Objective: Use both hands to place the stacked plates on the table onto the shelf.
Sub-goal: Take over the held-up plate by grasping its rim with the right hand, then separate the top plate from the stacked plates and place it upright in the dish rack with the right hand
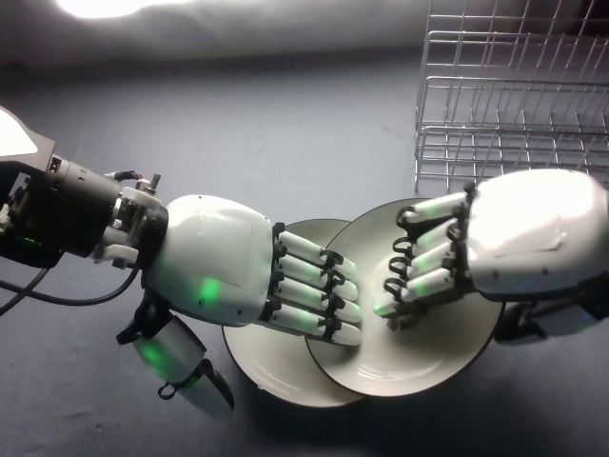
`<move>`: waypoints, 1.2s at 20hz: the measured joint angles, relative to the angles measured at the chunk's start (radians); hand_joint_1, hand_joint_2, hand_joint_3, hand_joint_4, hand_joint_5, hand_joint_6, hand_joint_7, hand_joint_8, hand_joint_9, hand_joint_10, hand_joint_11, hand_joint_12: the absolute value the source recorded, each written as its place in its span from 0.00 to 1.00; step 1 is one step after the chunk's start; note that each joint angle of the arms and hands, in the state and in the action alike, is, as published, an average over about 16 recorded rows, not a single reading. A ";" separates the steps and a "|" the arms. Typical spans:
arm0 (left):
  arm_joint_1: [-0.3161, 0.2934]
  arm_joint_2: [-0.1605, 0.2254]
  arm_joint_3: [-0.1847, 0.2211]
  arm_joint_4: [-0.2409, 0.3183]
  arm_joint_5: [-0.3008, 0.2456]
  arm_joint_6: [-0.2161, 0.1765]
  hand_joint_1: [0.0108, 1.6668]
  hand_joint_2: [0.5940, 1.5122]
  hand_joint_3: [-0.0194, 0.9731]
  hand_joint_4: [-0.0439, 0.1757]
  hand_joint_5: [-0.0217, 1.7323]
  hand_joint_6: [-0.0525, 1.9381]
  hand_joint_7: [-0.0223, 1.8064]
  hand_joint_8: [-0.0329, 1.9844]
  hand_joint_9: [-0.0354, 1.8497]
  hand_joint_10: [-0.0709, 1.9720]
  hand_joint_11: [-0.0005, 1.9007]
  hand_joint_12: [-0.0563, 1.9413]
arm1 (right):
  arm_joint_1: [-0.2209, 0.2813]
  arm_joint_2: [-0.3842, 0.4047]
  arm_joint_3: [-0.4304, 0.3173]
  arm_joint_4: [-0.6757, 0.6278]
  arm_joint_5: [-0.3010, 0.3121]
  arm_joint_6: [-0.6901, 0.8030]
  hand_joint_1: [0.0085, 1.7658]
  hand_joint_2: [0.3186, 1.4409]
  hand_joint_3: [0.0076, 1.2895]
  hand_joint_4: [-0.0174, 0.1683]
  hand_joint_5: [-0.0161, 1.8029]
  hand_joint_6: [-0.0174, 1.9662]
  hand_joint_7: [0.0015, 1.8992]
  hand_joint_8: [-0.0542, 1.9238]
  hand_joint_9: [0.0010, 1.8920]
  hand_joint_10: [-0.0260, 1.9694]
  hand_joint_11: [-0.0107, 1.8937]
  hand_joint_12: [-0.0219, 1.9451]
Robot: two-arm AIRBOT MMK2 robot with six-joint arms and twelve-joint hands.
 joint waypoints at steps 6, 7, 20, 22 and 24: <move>-0.012 0.011 -0.003 0.007 -0.005 -0.005 0.01 0.62 0.03 0.17 0.01 0.01 0.02 0.01 0.03 0.04 0.01 0.03 | 0.016 -0.035 0.020 0.008 0.012 -0.004 0.70 0.62 0.01 0.08 0.35 0.19 0.36 0.13 0.35 0.20 0.24 0.64; -0.016 0.016 -0.004 0.008 -0.005 -0.006 0.01 0.62 0.03 0.17 0.02 0.01 0.02 0.01 0.03 0.04 0.01 0.03 | 0.020 -0.037 0.021 0.009 0.014 -0.005 0.70 0.61 0.01 0.08 0.36 0.21 0.38 0.15 0.37 0.23 0.27 0.64; -0.121 0.194 -0.057 -0.046 0.000 -0.035 0.01 0.62 0.03 0.21 0.06 0.03 0.05 0.02 0.04 0.04 0.01 0.03 | 0.109 -0.023 -0.018 0.006 0.008 -0.005 0.73 0.56 0.01 0.08 0.48 0.44 0.51 0.36 0.51 0.49 0.47 0.57; -0.136 0.229 -0.061 -0.060 0.001 -0.042 0.01 0.62 0.03 0.21 0.06 0.03 0.05 0.02 0.03 0.04 0.01 0.03 | 0.130 -0.018 -0.028 0.015 0.001 -0.005 0.73 0.57 0.01 0.08 0.48 0.45 0.51 0.37 0.51 0.51 0.46 0.58; -0.148 0.260 -0.063 -0.073 0.000 -0.048 0.01 0.62 0.03 0.21 0.06 0.03 0.04 0.02 0.03 0.04 0.01 0.03 | 0.151 -0.014 -0.039 0.030 -0.006 -0.004 0.74 0.57 0.01 0.08 0.49 0.46 0.52 0.40 0.51 0.52 0.46 0.59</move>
